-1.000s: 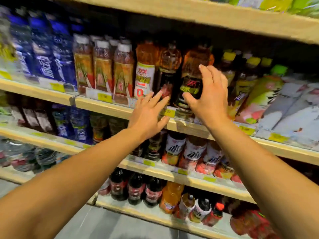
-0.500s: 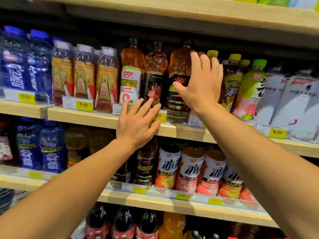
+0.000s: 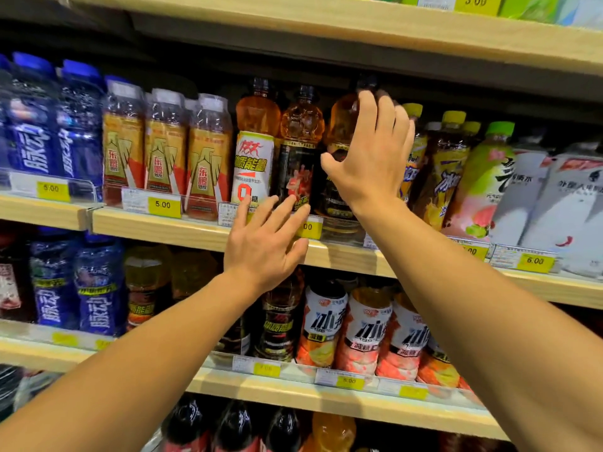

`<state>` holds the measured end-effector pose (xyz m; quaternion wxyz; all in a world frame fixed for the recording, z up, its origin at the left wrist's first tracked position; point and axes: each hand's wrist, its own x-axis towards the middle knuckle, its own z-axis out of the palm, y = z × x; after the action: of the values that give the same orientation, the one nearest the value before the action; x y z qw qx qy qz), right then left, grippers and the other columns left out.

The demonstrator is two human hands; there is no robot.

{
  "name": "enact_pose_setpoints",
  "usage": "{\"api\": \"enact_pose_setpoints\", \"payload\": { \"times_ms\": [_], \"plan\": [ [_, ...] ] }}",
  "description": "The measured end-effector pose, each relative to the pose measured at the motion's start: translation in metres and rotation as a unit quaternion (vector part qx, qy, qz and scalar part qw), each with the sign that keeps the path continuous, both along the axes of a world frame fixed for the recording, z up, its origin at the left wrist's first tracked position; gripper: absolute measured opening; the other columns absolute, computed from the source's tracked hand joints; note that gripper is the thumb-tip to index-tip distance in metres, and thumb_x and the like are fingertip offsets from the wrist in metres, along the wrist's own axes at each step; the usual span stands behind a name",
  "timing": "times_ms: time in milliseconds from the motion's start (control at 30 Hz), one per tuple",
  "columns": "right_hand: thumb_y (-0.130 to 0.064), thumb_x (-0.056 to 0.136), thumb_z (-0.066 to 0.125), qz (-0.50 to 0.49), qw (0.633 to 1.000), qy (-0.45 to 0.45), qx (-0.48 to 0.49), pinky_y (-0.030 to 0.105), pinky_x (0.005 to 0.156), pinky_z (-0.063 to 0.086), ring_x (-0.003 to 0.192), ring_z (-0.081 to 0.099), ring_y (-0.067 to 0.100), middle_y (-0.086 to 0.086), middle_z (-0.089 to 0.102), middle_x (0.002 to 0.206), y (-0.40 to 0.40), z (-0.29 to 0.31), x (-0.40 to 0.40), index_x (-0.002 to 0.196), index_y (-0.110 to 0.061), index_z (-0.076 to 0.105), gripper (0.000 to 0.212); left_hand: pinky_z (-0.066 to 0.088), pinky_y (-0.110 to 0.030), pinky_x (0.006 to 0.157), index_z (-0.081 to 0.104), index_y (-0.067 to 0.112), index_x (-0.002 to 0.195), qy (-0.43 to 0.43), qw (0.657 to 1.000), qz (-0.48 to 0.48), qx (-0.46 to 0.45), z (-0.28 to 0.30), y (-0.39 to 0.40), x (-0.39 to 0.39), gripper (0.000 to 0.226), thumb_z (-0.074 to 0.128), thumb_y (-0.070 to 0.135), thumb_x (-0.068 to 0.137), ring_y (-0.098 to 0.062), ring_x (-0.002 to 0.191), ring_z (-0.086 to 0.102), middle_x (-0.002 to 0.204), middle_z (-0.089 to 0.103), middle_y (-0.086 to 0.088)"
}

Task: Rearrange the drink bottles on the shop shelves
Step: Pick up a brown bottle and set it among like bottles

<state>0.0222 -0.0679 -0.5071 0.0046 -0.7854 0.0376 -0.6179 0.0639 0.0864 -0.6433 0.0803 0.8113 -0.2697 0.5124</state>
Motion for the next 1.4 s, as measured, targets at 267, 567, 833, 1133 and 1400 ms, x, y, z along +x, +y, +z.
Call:
{"api": "enact_pose_setpoints", "payload": {
  "times_ms": [267, 567, 833, 1133, 1400],
  "plan": [
    [-0.039, 0.073, 0.075, 0.137, 0.987, -0.087, 0.005, 0.052, 0.110, 0.036, 0.138, 0.033, 0.032, 0.012, 0.036, 0.151, -0.005, -0.020, -0.015, 0.143, -0.019, 0.039, 0.081, 0.017, -0.056, 0.120, 0.046, 0.023, 0.149, 0.027, 0.999, -0.009, 0.021, 0.001, 0.004, -0.003, 0.059, 0.033, 0.051, 0.098, -0.026, 0.141, 0.041, 0.152, 0.047, -0.003],
    [-0.027, 0.079, 0.080, 0.247, 0.964, -0.070, 0.072, 0.023, 0.089, 0.051, 0.142, 0.020, 0.017, 0.015, 0.011, 0.162, -0.005, -0.030, -0.017, 0.144, -0.033, 0.023, 0.087, 0.016, -0.059, 0.119, 0.042, 0.023, 0.151, 0.043, 0.998, 0.016, 0.041, 0.000, 0.004, -0.005, 0.061, 0.028, 0.053, 0.099, -0.026, 0.144, 0.037, 0.155, 0.043, -0.003],
    [-0.018, 0.076, 0.082, 0.218, 0.972, -0.073, 0.052, 0.049, 0.094, 0.054, 0.141, 0.030, 0.025, 0.015, 0.020, 0.157, -0.001, -0.044, -0.004, 0.141, -0.032, 0.024, 0.089, 0.008, -0.062, 0.119, 0.026, 0.025, 0.157, 0.055, 0.996, 0.059, 0.039, -0.013, 0.009, -0.010, 0.065, 0.021, 0.056, 0.100, -0.028, 0.152, 0.019, 0.164, 0.023, -0.004],
    [-0.023, 0.078, 0.083, 0.266, 0.962, -0.055, 0.037, 0.036, 0.103, 0.041, 0.140, 0.028, 0.020, 0.019, 0.021, 0.157, 0.004, -0.044, -0.001, 0.145, -0.031, 0.014, 0.096, 0.018, -0.059, 0.116, 0.036, 0.022, 0.153, 0.038, 0.998, 0.047, 0.031, -0.017, 0.009, -0.006, 0.064, 0.031, 0.056, 0.098, -0.030, 0.149, 0.026, 0.162, 0.030, -0.005],
    [-0.018, 0.076, 0.084, 0.319, 0.942, -0.097, 0.027, 0.000, 0.103, 0.024, 0.135, 0.032, 0.017, 0.024, 0.030, 0.149, 0.005, -0.016, -0.033, 0.143, -0.025, 0.020, 0.093, 0.016, -0.059, 0.117, 0.025, 0.026, 0.157, 0.069, 0.995, 0.057, 0.036, -0.017, 0.009, -0.007, 0.064, 0.027, 0.053, 0.098, -0.028, 0.151, 0.020, 0.164, 0.023, -0.002]
  ]
}}
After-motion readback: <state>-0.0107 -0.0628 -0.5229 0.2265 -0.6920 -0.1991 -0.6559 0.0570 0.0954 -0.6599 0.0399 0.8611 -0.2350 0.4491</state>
